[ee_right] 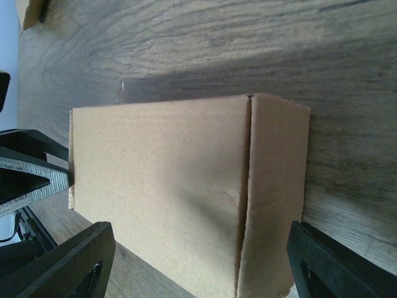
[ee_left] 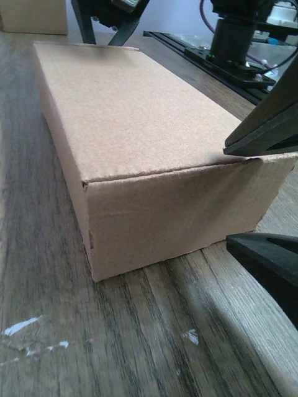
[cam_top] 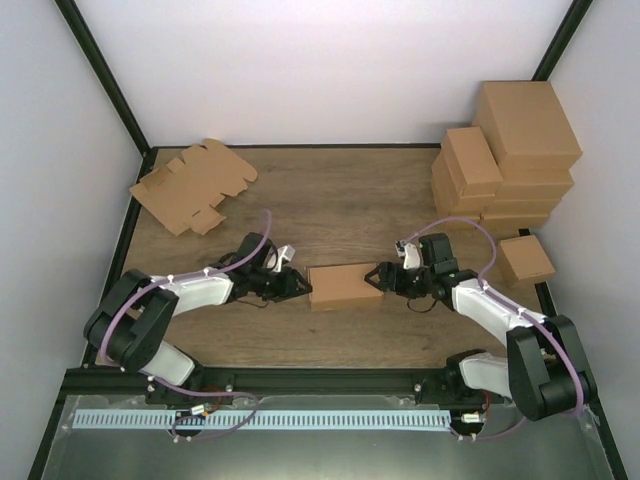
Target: Fold the paper box
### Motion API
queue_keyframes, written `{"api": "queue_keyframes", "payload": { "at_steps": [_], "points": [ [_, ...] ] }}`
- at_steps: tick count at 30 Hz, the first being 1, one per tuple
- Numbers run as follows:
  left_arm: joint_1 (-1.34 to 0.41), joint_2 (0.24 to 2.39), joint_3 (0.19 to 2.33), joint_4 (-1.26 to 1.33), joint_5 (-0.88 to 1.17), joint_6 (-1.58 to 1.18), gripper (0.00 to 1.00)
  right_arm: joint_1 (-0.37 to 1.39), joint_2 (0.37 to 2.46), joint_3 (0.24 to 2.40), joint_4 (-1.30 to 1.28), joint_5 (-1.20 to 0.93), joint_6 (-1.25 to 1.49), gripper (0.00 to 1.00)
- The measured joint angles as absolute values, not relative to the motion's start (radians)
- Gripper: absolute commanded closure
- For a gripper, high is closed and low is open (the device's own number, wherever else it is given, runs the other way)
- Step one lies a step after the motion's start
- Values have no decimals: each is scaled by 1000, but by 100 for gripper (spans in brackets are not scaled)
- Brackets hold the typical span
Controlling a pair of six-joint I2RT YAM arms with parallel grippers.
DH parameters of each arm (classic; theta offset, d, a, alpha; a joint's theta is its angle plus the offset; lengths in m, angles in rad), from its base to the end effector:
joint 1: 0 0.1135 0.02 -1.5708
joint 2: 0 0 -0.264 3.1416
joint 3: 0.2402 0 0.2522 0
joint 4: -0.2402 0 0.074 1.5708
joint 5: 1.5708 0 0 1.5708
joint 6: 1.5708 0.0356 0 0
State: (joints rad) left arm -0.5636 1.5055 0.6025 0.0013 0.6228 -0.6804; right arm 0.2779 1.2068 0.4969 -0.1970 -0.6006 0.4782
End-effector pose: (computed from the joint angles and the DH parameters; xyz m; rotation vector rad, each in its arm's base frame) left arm 0.2133 -0.1593 0.1410 0.1430 2.6937 -1.2442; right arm 0.2008 0.0782 0.1646 -0.0158 2.5579 1.0556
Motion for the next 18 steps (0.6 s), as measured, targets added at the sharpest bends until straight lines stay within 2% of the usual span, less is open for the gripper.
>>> {"api": "queue_keyframes", "payload": {
  "at_steps": [5, 7, 9, 15, 18],
  "points": [
    [-564, 1525, 598, 34, 646, -677, 64, 278, 1208, 477, -176, -614, 479, 17],
    [-564, 1532, 598, 45, 653, -676, 74, 277, 1207, 474, -170, -614, 479, 15],
    [-563, 1547, 598, 60, 665, -675, 95, 276, 1206, 474, -165, -614, 480, 14],
    [-560, 1553, 599, 87, 676, -676, 96, 225, 1207, 461, -142, -658, 478, 4],
    [-557, 1551, 587, 104, 675, -677, 96, 182, 1205, 431, -113, -737, 483, 2]
  ]
}}
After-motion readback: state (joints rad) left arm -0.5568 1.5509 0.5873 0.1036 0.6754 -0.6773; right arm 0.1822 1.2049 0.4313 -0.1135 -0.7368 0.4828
